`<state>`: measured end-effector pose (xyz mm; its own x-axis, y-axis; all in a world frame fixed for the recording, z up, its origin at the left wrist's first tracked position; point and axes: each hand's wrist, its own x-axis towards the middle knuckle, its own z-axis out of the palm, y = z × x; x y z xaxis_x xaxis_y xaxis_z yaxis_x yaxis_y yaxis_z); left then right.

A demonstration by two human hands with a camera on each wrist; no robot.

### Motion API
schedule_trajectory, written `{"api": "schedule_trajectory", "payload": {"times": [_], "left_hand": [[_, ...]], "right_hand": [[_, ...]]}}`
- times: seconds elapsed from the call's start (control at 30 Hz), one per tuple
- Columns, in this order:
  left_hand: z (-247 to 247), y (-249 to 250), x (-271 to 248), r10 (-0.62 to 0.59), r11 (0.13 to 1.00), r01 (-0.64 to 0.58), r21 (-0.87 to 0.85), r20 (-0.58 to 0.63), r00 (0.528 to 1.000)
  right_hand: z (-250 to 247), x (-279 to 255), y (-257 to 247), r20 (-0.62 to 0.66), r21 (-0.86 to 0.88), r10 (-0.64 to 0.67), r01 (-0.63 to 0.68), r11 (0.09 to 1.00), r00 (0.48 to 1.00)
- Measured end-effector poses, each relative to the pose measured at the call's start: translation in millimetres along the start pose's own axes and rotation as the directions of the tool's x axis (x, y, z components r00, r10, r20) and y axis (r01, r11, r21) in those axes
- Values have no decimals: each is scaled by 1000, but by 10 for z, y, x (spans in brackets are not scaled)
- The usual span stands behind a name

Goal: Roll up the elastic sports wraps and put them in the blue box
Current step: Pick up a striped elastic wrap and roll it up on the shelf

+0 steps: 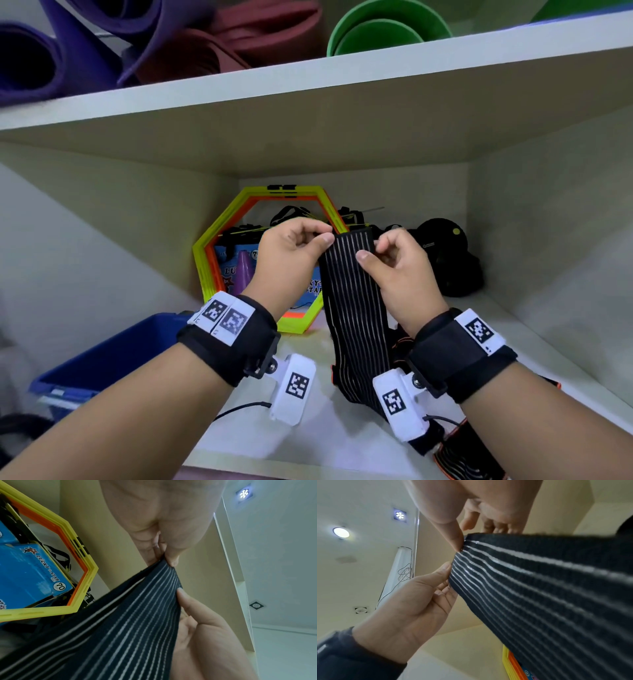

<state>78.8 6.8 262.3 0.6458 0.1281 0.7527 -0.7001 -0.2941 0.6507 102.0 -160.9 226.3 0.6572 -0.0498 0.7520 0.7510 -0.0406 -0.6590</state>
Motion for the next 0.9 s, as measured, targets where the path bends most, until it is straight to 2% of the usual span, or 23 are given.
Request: {"api": "schedule_trajectory", "payload": {"times": [0.13, 0.23, 0.3, 0.4, 0.53, 0.63, 0.73, 0.9], "left_hand": [[-12, 62, 1, -9, 1000, 9, -25, 6, 1000], [0, 67, -85, -104, 981, 120, -153, 104, 989], [10, 46, -161, -80, 985, 109, -135, 202, 976], [40, 41, -252, -54, 987, 96, -125, 305, 951], [30, 70, -208, -92, 963, 158, -220, 283, 955], [-31, 86, -139, -118, 952, 180, -248, 245, 962], [-88, 57, -106, -154, 955, 206, -215, 235, 960], [-77, -151, -213, -221, 954, 272, -125, 318, 922]], "right_hand": [[80, 14, -85, 69, 4, -67, 67, 998, 995], [148, 9, -107, -41, 1, -48, 48, 999, 998], [177, 57, -124, -119, -6, -27, 26, 1000, 993], [242, 144, -183, -149, 38, 15, -9, 999, 989], [322, 216, -250, -154, 73, 8, 3, 997, 988], [331, 151, -174, -103, 94, 19, -9, 996, 994], [374, -32, 1, -19, 63, 68, -66, 996, 998], [399, -112, 127, -56, -1, 92, -92, 996, 994]]}}
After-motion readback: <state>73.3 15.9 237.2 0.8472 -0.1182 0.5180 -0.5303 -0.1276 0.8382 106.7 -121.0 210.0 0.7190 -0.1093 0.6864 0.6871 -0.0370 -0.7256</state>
